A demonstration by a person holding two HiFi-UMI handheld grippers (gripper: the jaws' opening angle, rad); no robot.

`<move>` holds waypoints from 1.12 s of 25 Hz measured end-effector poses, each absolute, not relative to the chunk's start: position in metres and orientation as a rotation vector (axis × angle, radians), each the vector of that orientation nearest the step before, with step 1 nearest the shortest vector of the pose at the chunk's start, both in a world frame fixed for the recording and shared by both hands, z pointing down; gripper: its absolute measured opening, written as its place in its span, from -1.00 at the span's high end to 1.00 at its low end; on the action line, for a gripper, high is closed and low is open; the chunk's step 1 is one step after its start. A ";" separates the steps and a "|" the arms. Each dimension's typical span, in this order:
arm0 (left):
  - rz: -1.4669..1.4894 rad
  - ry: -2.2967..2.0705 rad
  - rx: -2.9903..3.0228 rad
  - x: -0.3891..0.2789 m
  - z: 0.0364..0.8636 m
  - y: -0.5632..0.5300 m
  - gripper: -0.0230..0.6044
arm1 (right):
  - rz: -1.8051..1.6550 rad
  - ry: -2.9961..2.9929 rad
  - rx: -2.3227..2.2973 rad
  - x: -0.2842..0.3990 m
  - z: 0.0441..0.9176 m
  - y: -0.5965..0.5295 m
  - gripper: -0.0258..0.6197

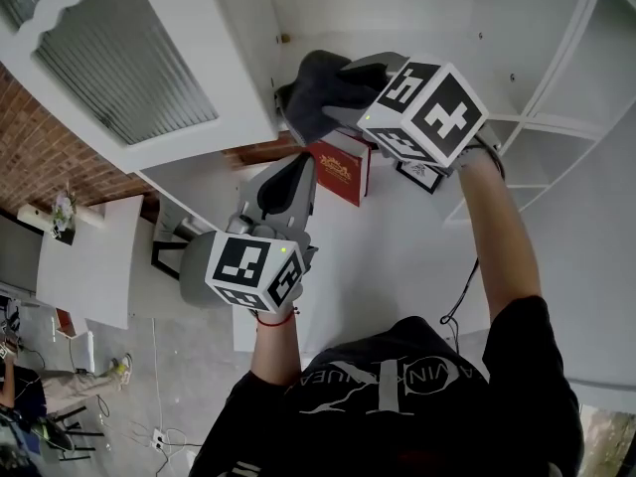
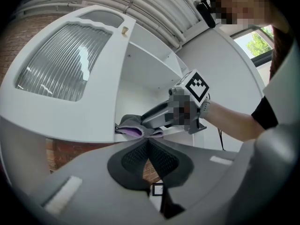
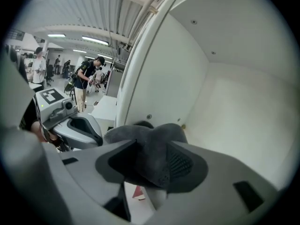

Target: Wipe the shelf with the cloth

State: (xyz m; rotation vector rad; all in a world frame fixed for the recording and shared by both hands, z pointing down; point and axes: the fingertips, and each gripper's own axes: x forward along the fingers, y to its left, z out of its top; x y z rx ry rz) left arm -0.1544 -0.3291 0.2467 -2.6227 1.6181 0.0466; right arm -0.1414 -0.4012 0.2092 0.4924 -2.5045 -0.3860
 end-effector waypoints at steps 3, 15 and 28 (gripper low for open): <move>0.054 1.606 -2.627 -0.151 0.245 -0.328 0.89 | -0.293 -2.489 0.440 -0.144 0.215 -0.401 0.42; 0.099 1.591 -2.605 -0.151 0.235 -0.309 0.89 | -0.450 -2.435 0.483 -0.149 0.217 -0.385 0.81; 0.115 1.619 -2.590 -0.165 0.288 -0.267 0.89 | -0.615 -2.494 0.785 -0.129 0.227 -0.362 0.82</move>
